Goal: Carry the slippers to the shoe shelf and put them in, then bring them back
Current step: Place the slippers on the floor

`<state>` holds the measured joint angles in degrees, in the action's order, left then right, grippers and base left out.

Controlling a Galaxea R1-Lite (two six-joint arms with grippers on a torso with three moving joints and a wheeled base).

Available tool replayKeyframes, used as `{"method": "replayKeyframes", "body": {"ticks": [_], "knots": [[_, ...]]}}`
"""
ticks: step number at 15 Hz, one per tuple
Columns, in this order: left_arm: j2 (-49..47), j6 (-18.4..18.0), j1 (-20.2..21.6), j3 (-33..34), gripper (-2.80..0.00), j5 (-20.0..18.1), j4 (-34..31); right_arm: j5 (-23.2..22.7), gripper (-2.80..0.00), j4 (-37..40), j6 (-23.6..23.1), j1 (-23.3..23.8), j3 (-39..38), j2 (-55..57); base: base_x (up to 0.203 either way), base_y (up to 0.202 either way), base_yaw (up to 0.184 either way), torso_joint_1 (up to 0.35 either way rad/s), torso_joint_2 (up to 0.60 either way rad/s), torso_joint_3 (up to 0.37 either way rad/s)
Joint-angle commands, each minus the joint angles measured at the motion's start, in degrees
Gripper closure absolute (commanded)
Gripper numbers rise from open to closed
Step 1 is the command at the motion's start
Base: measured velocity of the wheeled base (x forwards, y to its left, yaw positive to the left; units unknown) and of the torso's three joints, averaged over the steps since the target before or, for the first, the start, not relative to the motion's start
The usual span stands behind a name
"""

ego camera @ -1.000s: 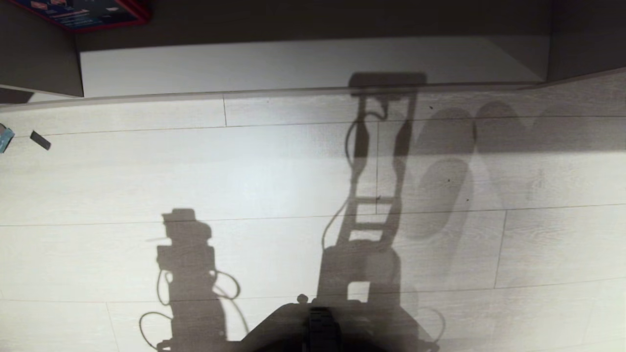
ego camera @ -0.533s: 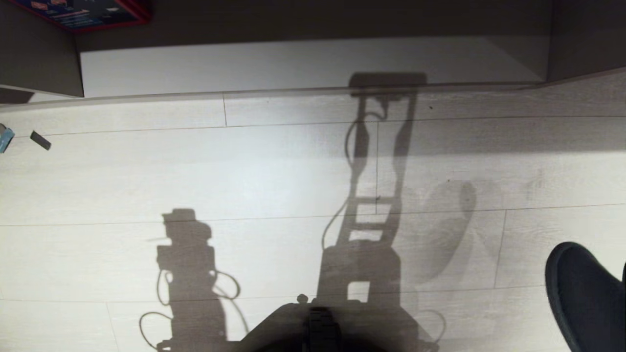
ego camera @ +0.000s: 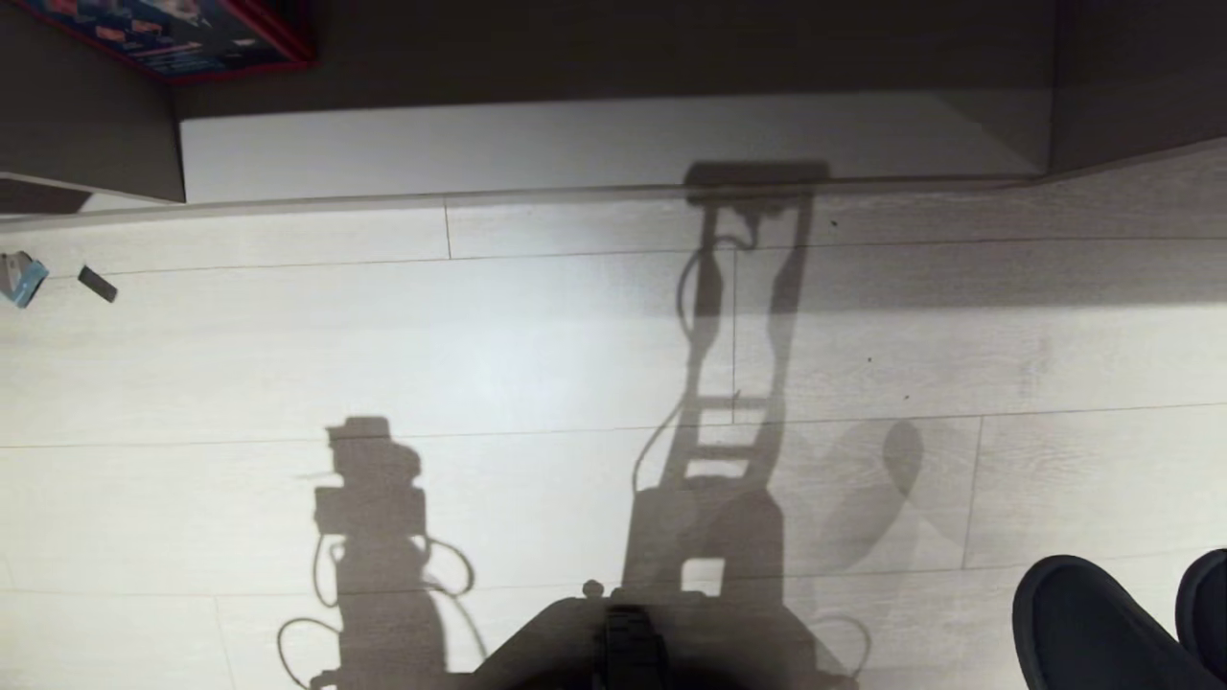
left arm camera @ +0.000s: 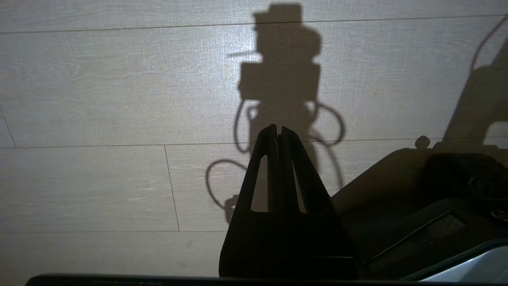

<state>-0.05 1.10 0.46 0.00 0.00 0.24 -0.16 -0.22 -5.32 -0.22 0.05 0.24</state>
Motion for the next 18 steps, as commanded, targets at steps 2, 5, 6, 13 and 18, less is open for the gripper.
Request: {"method": "replayKeyframes", "body": {"ticks": [2,5,6,13,18], "knots": [[0.0,0.0,0.1,0.0,0.0,0.0,0.0,0.0,0.0,0.4,0.0,0.0,-0.1,-0.2,0.0,0.0,0.0,0.001,0.0,0.203],[0.0,0.0,0.0,0.0,0.0,0.0,0.0,0.0,0.0,0.5,0.4,0.0,-0.1,-0.2,0.0,0.0,0.0,0.004,0.0,0.197],[0.0,0.0,0.1,0.0,0.0,0.0,0.0,0.0,0.0,0.5,0.7,0.0,-0.1,-0.2,0.0,0.0,0.0,0.0,0.01,0.201],[0.0,0.0,0.1,0.0,0.0,0.0,0.0,-0.1,0.0,0.4,-0.3,0.0,-0.1,-0.1,0.0,0.0,0.0,0.002,0.0,0.201],[0.0,0.0,0.0,0.0,0.0,0.0,0.0,-0.1,0.0,0.4,-0.6,0.0,-0.1,-0.2,0.0,0.0,0.0,0.001,0.0,0.202]]}}
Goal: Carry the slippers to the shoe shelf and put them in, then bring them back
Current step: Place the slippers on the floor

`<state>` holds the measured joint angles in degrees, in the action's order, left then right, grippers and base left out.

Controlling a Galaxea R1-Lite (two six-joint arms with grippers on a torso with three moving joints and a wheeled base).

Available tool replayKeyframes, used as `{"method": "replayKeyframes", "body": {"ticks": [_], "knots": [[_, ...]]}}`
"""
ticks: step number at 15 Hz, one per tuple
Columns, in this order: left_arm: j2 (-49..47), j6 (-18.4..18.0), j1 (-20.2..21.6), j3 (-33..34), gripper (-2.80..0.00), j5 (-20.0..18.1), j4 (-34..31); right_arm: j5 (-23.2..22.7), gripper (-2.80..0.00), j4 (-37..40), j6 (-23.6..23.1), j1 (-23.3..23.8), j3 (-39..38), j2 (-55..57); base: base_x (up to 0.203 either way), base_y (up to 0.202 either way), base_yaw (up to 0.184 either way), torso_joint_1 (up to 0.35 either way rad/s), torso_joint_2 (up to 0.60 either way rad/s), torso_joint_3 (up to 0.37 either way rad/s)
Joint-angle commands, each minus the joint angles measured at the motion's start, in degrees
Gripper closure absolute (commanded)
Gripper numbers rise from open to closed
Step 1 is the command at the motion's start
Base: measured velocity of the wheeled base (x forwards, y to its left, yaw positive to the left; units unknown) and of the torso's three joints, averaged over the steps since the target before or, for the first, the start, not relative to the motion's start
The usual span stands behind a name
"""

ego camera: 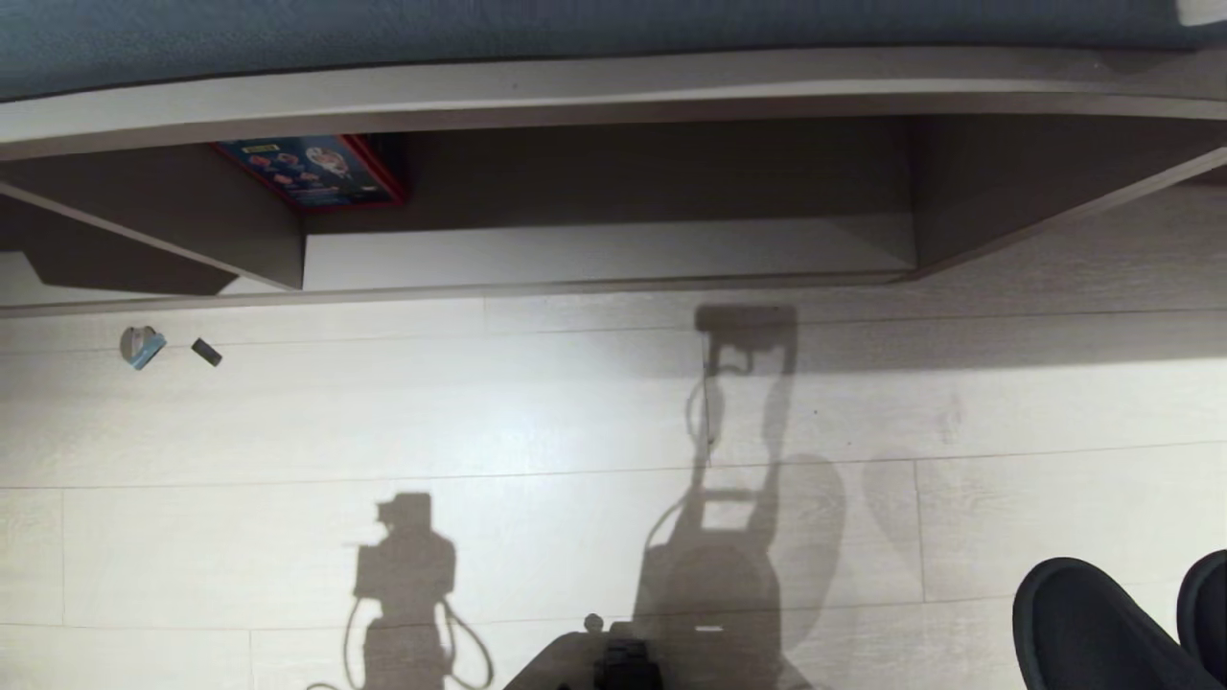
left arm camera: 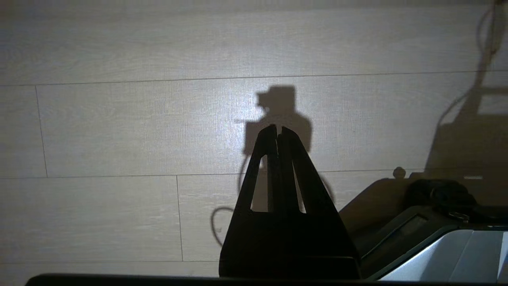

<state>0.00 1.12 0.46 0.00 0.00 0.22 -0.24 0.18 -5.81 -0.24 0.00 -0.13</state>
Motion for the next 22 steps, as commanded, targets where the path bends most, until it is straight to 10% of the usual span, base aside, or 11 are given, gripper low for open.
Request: {"method": "replayKeyframes", "body": {"ticks": [1,22], "knots": [[-0.1,0.0,0.0,0.0,0.0,0.0,0.0,0.0,0.0,0.0,-0.1,0.0,-0.1,0.3,0.0,0.0,0.0,0.002,0.0,0.207],[-0.1,0.0,0.1,0.0,0.0,0.0,0.0,0.0,0.0,0.0,0.4,0.0,-0.1,0.3,0.0,0.0,0.0,0.002,0.0,0.2]]}}
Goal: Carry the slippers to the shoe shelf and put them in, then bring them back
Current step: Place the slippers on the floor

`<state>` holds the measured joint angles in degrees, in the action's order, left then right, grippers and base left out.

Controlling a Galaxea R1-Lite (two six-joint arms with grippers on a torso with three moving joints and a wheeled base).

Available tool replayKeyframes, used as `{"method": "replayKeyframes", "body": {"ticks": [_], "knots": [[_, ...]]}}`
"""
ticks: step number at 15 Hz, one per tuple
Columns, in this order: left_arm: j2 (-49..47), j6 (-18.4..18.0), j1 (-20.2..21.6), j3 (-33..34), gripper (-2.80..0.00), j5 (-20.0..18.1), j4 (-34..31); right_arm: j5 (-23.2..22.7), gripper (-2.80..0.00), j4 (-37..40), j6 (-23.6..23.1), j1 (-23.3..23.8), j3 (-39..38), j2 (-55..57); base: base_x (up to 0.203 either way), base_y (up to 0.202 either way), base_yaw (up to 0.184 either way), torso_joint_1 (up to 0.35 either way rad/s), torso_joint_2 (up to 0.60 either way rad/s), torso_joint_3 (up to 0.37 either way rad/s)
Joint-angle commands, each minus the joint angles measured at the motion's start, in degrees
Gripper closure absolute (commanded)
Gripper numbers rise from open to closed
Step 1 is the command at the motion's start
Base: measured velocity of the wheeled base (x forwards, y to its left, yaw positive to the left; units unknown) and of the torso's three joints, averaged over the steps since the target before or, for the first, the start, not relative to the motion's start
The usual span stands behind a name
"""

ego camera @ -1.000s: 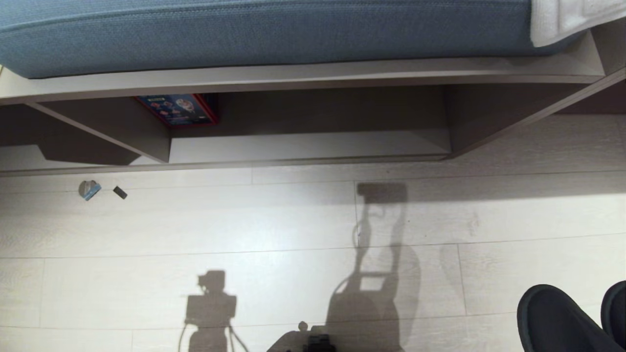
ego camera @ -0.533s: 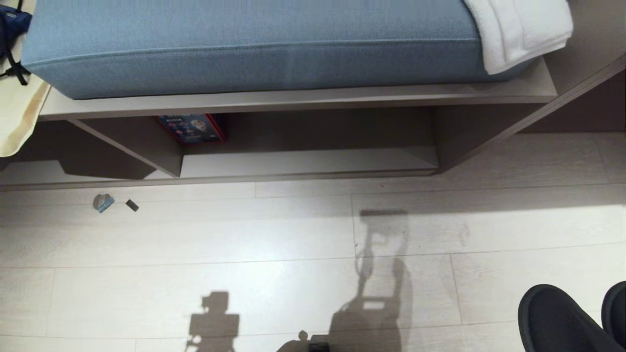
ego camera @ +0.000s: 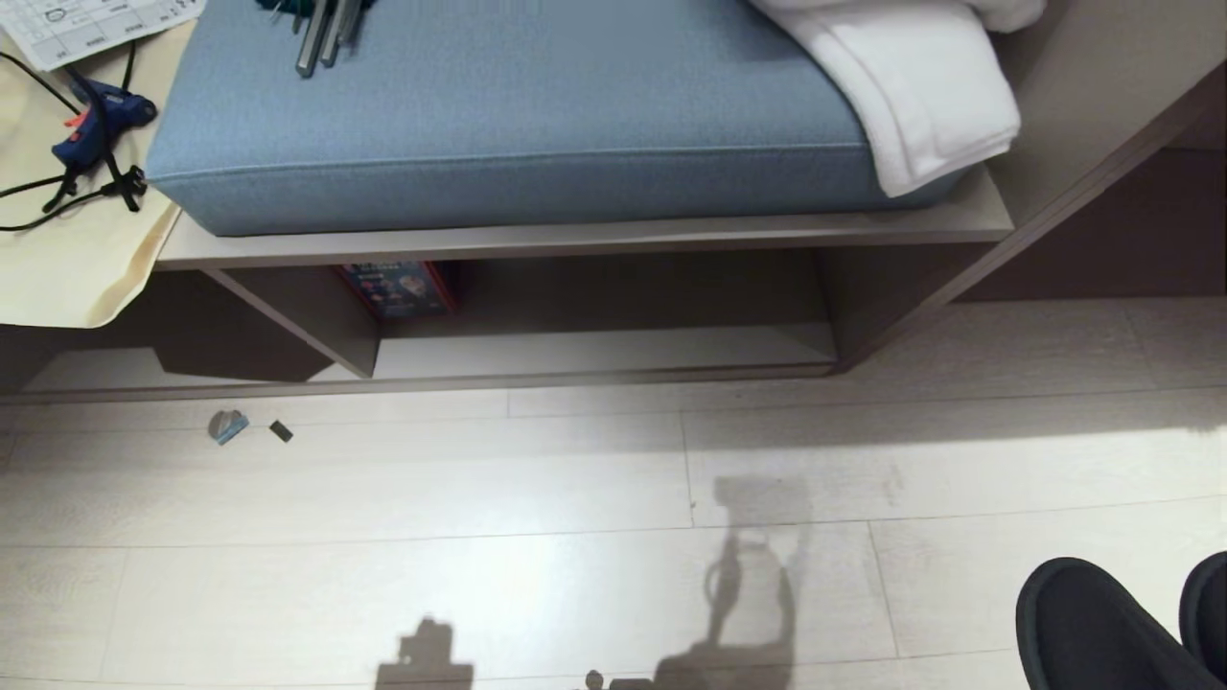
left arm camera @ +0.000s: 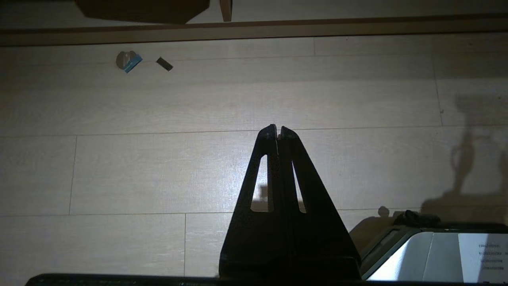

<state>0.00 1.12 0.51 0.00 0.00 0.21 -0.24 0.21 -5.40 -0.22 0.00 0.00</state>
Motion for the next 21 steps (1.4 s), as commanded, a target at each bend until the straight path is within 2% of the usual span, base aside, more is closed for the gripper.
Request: {"method": "replayKeyframes", "body": {"ticks": [1,21], "knots": [[-0.1,0.0,0.0,0.0,0.0,0.0,0.1,0.0,0.0,0.0,0.0,0.0,-0.1,0.2,0.0,0.0,0.0,0.002,0.0,0.189],[-0.1,0.1,0.0,0.0,0.0,0.0,0.1,0.0,0.0,0.0,0.0,0.0,-0.1,0.2,0.0,0.0,0.0,0.004,0.0,0.202]]}}
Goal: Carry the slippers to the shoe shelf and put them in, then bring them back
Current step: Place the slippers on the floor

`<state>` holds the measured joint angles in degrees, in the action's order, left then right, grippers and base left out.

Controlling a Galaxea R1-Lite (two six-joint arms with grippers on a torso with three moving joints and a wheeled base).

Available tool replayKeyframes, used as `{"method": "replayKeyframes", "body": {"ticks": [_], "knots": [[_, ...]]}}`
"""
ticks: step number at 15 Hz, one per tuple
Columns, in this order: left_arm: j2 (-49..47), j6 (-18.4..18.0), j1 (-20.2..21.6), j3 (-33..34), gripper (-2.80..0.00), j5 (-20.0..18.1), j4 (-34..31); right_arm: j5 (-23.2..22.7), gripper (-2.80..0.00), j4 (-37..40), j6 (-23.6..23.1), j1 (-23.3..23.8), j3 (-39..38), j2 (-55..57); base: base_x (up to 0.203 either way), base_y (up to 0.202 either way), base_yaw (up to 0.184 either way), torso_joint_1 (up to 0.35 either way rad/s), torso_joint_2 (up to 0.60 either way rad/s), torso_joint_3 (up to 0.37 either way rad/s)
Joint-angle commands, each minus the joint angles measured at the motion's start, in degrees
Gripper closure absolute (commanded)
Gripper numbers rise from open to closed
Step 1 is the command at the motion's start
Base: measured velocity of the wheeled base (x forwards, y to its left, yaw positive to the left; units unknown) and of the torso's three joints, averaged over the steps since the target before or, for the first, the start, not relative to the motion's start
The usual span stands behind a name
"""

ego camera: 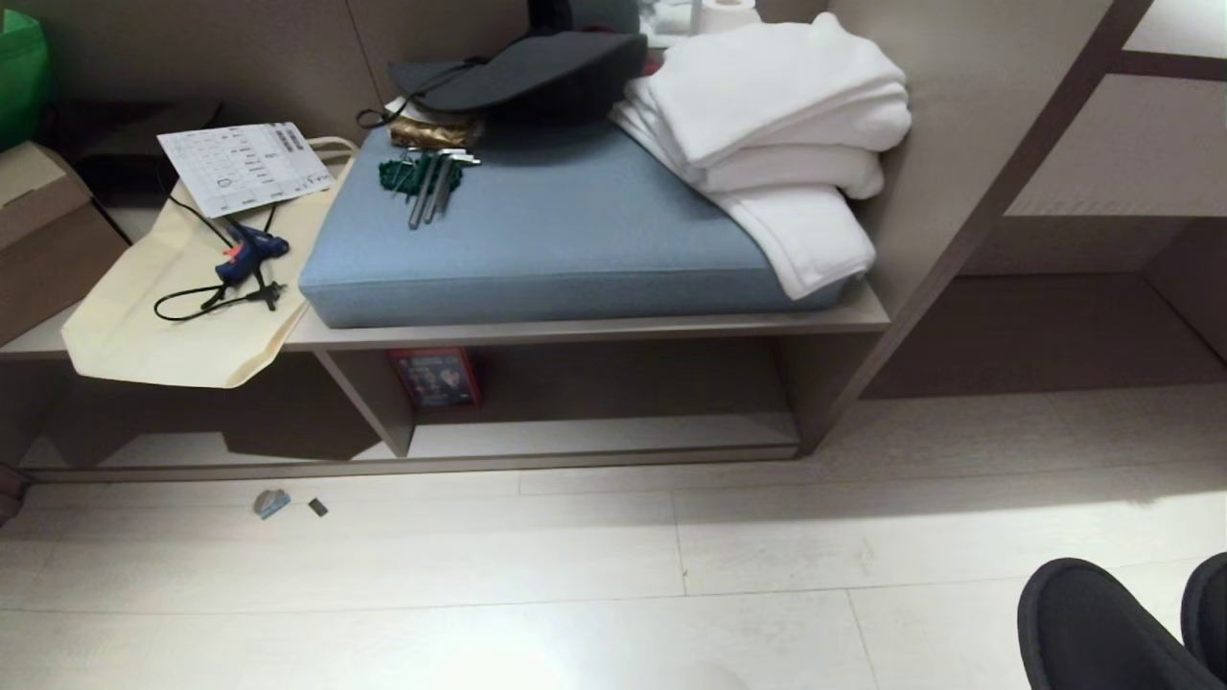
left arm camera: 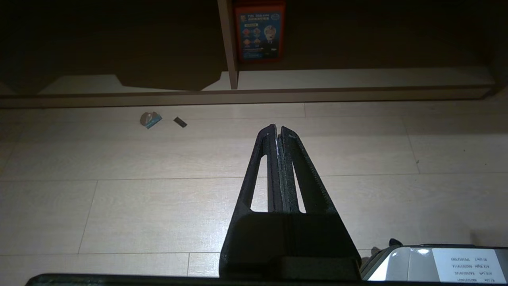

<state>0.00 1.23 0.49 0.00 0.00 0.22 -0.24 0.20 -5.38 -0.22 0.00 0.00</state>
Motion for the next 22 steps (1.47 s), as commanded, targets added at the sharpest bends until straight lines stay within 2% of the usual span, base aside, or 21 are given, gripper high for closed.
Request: {"method": "replayKeyframes", "body": {"ticks": [1,22], "knots": [[-0.1,0.0,0.0,0.0,0.0,0.0,0.0,0.0,0.0,0.0,-0.1,0.0,-0.1,0.1,0.0,0.0,0.0,0.002,0.0,0.198],[-0.1,0.0,0.0,0.0,0.0,0.0,0.0,0.0,0.0,0.0,-0.3,0.0,-0.1,0.2,0.0,0.0,0.0,0.004,0.0,0.204]]}}
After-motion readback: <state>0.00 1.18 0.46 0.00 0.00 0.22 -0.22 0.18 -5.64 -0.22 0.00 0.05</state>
